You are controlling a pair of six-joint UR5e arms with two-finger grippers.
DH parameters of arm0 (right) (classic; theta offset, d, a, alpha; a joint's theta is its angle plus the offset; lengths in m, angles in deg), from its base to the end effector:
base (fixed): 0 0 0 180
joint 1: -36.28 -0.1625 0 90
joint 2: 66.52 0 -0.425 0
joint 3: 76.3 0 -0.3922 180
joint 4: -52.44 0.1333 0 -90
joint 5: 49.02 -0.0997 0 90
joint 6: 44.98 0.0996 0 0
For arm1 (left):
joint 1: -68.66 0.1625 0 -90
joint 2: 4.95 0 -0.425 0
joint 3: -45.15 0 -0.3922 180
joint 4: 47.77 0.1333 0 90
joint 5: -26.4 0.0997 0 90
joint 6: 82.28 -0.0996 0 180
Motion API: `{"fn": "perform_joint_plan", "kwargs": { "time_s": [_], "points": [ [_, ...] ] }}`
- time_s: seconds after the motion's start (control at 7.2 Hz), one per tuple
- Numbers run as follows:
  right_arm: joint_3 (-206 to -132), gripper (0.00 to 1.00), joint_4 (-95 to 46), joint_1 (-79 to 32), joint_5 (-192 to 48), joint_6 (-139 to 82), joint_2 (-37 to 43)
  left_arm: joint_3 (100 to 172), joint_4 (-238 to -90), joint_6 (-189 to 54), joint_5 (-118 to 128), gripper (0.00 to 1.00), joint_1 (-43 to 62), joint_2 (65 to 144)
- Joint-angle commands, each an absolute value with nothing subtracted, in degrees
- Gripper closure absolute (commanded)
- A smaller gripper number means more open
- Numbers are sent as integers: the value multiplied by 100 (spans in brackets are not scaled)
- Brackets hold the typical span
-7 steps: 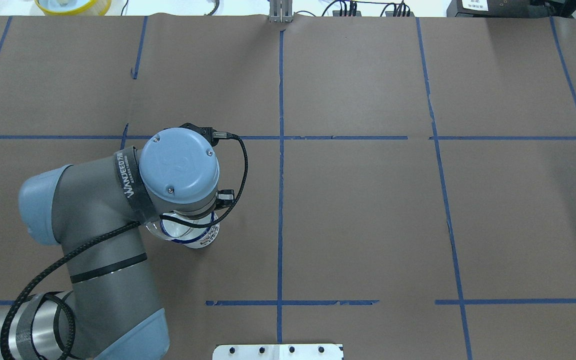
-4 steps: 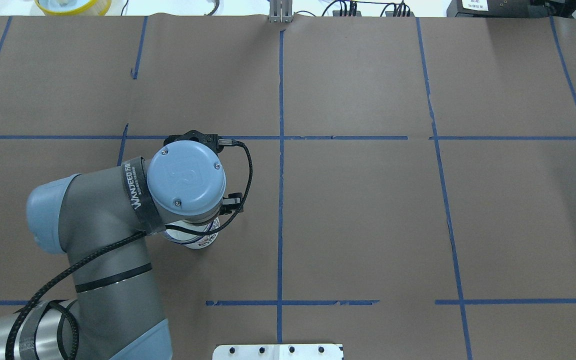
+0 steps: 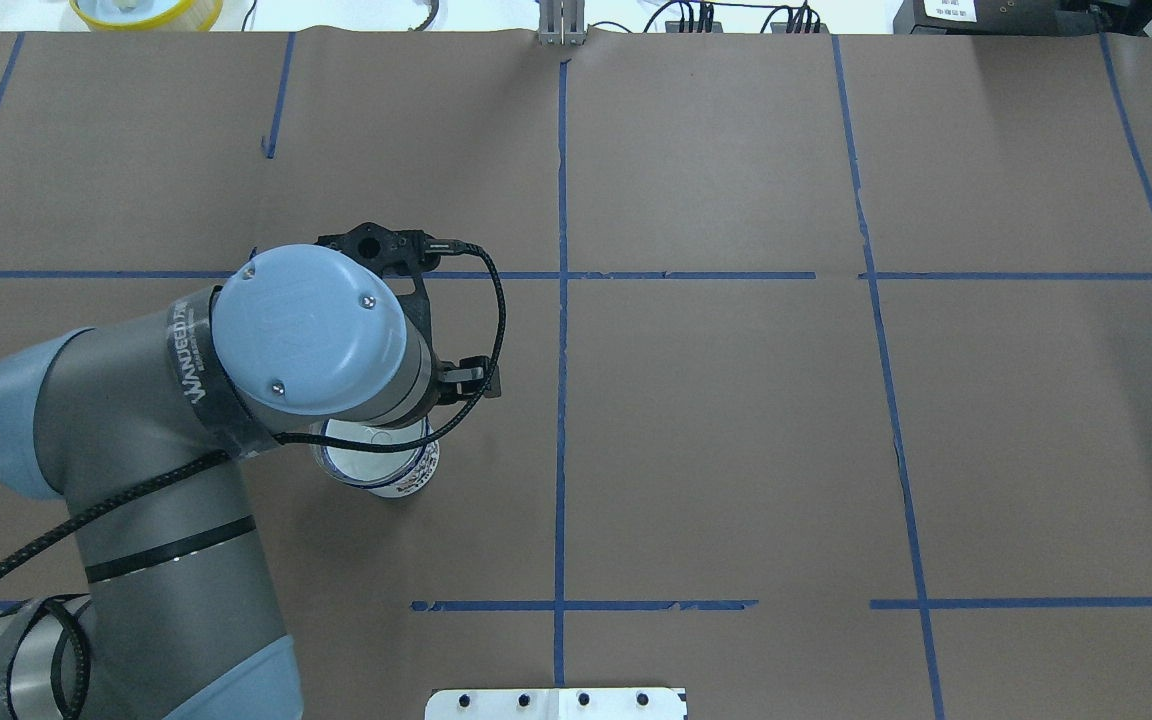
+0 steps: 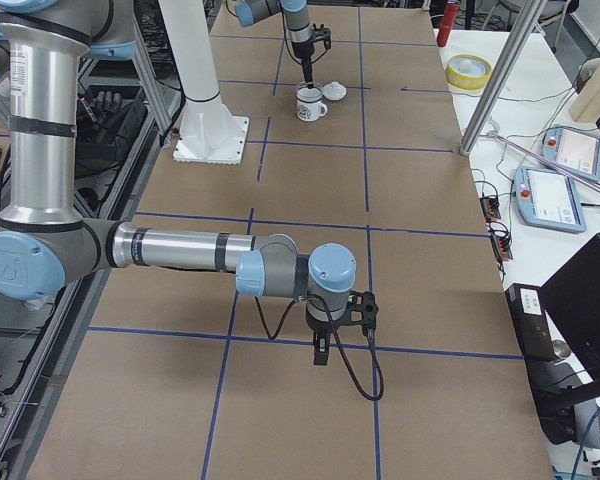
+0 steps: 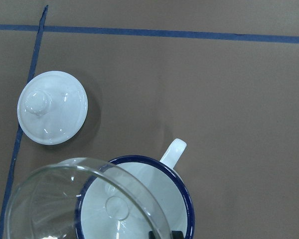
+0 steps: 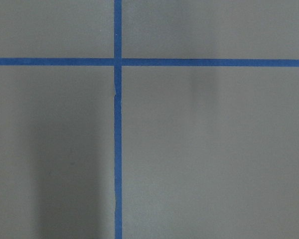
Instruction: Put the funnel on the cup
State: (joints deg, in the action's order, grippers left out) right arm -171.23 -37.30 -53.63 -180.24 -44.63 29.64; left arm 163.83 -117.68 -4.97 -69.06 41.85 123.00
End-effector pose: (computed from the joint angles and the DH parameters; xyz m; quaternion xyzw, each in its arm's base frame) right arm 0.0670 -0.4450 0.6701 -0.0093 -0.3520 0.0051 0.9360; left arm 0.4417 -0.3620 0.1334 0.0922 0.3862 -0.0941 0.9130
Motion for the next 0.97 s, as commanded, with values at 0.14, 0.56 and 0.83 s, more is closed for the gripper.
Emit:
{"fn": "perform_joint_plan", "kwargs": {
  "time_s": [0.14, 0.56, 0.83],
  "points": [
    [-17123, 0, -3730, -5363, -18024, -4463, 2964, 16345, -12947, -1436, -8260, 0, 2873, 11715],
    [-17123, 0, -3730, -5363, -18024, -4463, 2964, 15497, -13013, -4000, -9512, 0, 1203, 11511],
    [-17123, 0, -3730, -5363, -18024, -4463, 2964, 14541, -13022, -6753, -10303, 0, -404, 10924]
  ]
}}
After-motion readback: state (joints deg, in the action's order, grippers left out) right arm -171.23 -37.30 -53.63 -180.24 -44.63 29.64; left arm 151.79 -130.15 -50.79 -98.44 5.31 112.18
